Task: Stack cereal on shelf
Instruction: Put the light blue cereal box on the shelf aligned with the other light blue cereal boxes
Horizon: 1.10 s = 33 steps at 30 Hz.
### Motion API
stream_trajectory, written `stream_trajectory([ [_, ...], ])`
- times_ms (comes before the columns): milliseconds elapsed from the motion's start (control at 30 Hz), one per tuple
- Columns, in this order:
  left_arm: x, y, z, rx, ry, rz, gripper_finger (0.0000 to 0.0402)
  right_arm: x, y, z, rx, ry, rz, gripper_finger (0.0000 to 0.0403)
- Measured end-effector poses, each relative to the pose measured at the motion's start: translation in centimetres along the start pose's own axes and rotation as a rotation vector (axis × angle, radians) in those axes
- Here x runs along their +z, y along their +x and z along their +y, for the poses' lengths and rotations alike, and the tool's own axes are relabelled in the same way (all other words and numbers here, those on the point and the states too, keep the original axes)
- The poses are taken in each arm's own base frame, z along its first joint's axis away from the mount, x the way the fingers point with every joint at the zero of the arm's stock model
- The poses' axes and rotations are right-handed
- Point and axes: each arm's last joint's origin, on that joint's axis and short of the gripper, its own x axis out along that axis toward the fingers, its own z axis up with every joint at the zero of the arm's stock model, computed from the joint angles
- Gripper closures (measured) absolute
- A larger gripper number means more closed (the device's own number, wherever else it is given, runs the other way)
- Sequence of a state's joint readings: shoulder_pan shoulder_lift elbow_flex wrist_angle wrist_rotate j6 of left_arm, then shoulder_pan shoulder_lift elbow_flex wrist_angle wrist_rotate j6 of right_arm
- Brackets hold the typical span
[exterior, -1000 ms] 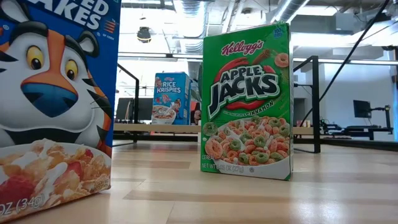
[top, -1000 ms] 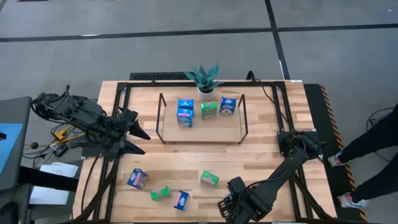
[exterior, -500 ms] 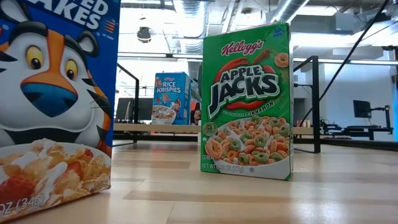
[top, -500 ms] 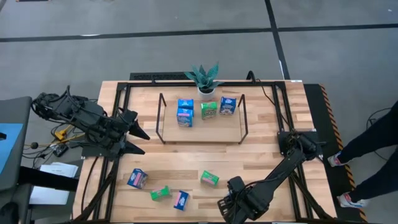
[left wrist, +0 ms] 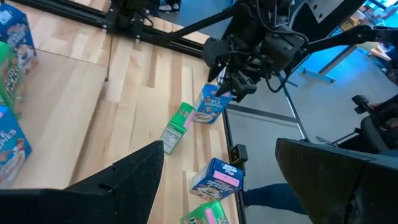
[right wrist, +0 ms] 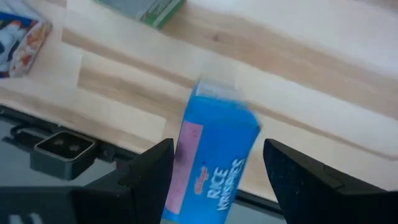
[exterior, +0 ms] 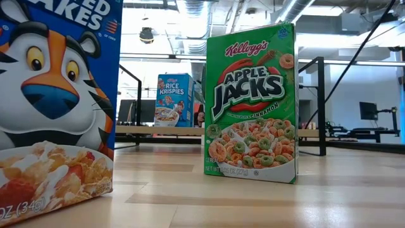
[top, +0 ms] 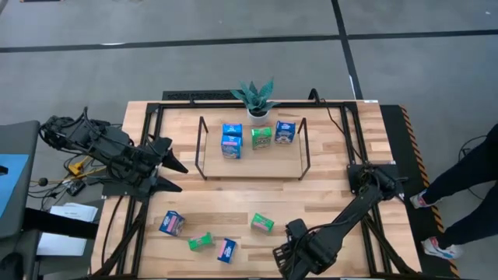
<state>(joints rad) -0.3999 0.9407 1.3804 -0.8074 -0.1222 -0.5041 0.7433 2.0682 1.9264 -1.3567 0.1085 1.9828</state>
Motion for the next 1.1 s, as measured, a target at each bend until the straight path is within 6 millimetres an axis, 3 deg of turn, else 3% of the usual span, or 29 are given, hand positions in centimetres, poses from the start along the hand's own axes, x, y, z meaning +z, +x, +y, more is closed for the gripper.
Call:
stream_trajectory([
  [1100, -0.10, -0.01, 0.12, 0.025, 0.032, 0.003, 0.0102, -0.46, 0.64, 0.86, 0.058, 0.018, 0.029, 0.0128],
])
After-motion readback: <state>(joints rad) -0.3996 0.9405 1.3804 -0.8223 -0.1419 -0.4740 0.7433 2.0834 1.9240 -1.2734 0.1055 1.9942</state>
